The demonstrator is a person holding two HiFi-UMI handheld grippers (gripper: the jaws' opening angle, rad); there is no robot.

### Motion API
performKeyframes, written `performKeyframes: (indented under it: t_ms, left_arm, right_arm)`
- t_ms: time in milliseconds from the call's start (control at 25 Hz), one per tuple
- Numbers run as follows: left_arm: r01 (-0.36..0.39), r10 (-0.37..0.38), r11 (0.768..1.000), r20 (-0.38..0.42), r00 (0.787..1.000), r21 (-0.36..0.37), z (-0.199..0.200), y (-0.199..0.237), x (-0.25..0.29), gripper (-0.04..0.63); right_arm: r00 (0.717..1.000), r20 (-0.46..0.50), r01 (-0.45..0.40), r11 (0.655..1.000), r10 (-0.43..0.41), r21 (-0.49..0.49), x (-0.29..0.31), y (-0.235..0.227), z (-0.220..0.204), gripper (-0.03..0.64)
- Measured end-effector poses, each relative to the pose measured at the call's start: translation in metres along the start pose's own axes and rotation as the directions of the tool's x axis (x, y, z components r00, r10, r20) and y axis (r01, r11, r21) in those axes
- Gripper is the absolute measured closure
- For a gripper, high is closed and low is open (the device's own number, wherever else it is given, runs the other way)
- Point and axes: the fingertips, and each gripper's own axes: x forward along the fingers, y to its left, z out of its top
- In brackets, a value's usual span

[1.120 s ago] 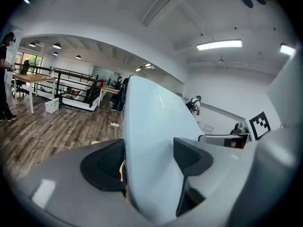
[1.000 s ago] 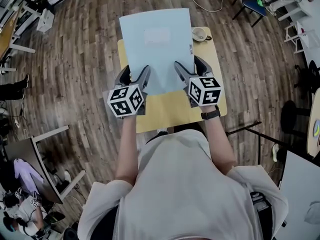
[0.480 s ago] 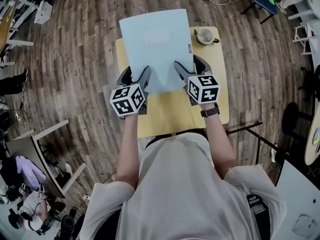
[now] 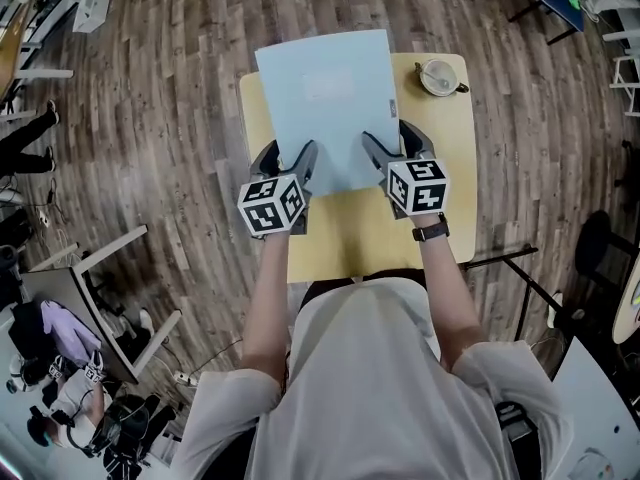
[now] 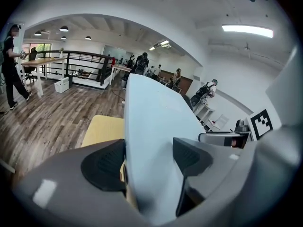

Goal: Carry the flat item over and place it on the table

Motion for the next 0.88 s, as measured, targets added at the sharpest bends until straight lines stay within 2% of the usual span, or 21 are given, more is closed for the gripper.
performKeyframes:
  t_ms: [600, 880]
  left_arm:
    - [-0.014, 0.008, 0.998, -0.115, 0.993, -0.054, -0.048, 0.022, 0.053, 0.27]
    - [-0.03, 0.014, 0.995, -0.155, 0.988, -0.096, -0.066, 0.03, 0.066, 0.27]
  right_arm:
    - [0.991, -0.135, 0.026, 0.999, -0.02, 0.046, 0.043, -0.028, -0.052, 0.287]
    - [0.989, -0.141, 0.04, 0.998, -0.034, 0.042, 0.054, -0.034, -0.068, 0.287]
